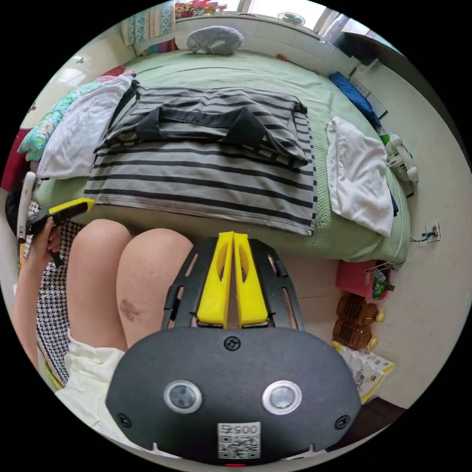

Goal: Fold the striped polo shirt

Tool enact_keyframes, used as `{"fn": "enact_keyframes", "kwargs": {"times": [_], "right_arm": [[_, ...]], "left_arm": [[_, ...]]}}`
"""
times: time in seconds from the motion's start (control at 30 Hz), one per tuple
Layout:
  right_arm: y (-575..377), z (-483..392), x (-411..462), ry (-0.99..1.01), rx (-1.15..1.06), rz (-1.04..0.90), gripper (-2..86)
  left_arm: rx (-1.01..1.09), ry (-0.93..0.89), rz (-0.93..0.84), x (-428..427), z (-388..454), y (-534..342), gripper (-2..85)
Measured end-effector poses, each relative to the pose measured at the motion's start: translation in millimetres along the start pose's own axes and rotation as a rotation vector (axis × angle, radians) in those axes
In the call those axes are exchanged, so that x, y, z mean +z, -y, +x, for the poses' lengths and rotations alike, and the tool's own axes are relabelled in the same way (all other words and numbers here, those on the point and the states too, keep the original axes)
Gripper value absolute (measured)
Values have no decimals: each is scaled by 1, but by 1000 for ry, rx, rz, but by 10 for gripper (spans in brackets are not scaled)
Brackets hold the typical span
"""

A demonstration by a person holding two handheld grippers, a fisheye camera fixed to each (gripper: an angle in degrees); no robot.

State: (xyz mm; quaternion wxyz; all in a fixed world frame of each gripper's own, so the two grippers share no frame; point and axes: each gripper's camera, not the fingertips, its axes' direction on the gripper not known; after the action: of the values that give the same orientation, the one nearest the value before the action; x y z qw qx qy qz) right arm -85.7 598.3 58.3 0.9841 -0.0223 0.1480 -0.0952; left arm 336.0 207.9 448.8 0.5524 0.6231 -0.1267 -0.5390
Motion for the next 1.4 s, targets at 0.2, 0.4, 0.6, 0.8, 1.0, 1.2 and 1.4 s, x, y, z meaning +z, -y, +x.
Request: {"fn": "enact_keyframes", "kwargs": {"times": [0.2, 0.4, 0.6, 0.8, 1.0, 1.2, 1.4], "right_arm": [[-17, 31, -13, 74, 115, 19, -11], [-20, 38, -20, 34, 135, 29, -11], [-15, 18, -14, 3, 69, 14, -11], [-17, 22, -9, 26, 67, 22, -11], [-12, 52, 9, 31, 123, 27, -11], [9, 74, 15, 88, 115, 131, 3], [52, 74, 16, 144, 20, 191, 100]], "left_arm": [[13, 29, -3, -10, 1, -17, -6], [117, 101, 122, -51, 22, -6, -6], [43, 89, 64, -27, 11, 17, -6], [1, 74, 67, 3, 3, -1, -6], [160, 180, 78, -16, 10, -35, -4], [163, 153, 191, -53, -2, -33, 11], [228, 81, 247, -48, 12, 14, 85]]}}
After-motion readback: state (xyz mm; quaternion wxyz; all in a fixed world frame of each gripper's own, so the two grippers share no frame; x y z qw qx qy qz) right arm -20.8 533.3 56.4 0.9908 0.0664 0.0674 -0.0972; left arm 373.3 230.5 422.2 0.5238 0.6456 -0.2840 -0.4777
